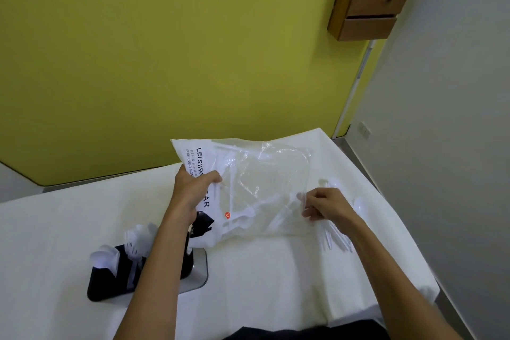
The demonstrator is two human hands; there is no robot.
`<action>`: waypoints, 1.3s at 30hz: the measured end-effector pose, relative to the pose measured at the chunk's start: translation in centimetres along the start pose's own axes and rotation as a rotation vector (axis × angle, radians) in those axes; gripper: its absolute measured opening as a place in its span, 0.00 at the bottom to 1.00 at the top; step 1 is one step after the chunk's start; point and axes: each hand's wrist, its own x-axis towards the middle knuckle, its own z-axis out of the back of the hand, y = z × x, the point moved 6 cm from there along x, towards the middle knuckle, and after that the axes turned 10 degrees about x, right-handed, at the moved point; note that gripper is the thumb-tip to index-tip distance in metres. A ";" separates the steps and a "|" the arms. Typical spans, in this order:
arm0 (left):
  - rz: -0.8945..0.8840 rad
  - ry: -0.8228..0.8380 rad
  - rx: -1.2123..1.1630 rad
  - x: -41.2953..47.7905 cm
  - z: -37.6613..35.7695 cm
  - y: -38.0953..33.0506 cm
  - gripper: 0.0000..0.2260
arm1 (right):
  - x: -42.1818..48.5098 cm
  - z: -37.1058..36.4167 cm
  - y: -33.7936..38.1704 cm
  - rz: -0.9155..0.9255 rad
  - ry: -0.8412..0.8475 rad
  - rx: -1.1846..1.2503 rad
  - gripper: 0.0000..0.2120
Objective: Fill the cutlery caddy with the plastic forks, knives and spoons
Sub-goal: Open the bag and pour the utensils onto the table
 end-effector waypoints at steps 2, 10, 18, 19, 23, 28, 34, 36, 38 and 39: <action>-0.006 0.022 -0.013 -0.2 0.1 -0.7 0.18 | -0.1 -0.8 -0.6 -0.139 0.145 0.001 0.12; 0.030 0.117 -0.074 -0.7 -1.1 -0.4 0.17 | 0.1 -3.5 -0.5 -0.227 0.396 -0.080 0.21; 0.065 0.068 -0.093 -1.3 -1.6 1.9 0.16 | -0.3 -5.5 -0.6 -0.304 0.600 0.047 0.19; 0.062 0.061 -0.096 -1.3 -1.6 1.9 0.16 | -0.1 -5.5 -0.7 -0.311 0.616 0.084 0.17; 0.064 0.043 -0.123 -1.5 -2.0 2.3 0.18 | -0.1 -6.3 -1.0 -0.346 0.597 -0.075 0.09; 0.068 0.062 -0.128 -2.6 -3.7 2.7 0.18 | -0.1 -8.1 -1.1 -0.396 0.582 -0.168 0.28; 0.071 0.098 -0.082 -2.2 -3.2 2.6 0.18 | 0.1 -10.0 -1.1 -0.415 0.645 0.170 0.09; 0.065 0.105 -0.059 -2.1 -3.1 2.5 0.17 | 0.3 -10.3 -1.2 -0.470 0.593 0.364 0.13; 0.061 0.123 -0.035 -2.1 -3.0 2.4 0.16 | -0.1 -10.6 -1.0 -0.506 0.569 0.464 0.14; 0.058 0.130 -0.014 -2.0 -3.0 2.4 0.16 | 0.1 -10.5 -0.9 -0.486 0.546 0.461 0.13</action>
